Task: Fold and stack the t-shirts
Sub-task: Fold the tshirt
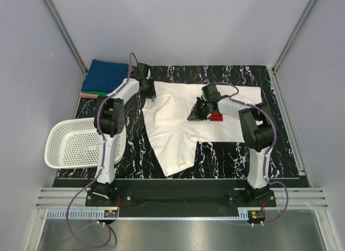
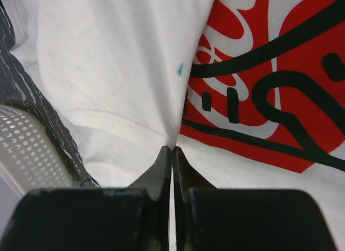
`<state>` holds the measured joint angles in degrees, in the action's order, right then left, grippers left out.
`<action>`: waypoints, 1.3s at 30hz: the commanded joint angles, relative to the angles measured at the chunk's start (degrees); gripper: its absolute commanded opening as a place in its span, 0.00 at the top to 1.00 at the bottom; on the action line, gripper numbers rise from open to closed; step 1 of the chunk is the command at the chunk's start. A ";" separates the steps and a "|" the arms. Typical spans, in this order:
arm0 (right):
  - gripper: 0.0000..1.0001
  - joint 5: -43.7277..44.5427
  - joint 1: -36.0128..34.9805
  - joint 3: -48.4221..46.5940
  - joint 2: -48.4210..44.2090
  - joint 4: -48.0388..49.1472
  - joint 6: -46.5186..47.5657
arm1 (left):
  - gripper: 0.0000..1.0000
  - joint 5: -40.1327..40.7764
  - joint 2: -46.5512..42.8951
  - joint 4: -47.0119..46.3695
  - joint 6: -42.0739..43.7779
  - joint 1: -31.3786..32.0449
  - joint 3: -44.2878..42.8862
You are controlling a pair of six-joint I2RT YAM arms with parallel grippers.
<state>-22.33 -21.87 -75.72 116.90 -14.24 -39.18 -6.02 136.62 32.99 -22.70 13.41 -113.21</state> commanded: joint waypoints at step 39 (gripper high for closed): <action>0.99 1.50 -0.72 1.02 -4.40 -2.20 3.23 | 0.57 -6.28 -36.42 -17.59 -3.22 7.16 46.49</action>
<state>-19.53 -21.96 -75.20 114.91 -17.61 -35.66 -9.34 101.12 22.74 -23.11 20.25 -69.23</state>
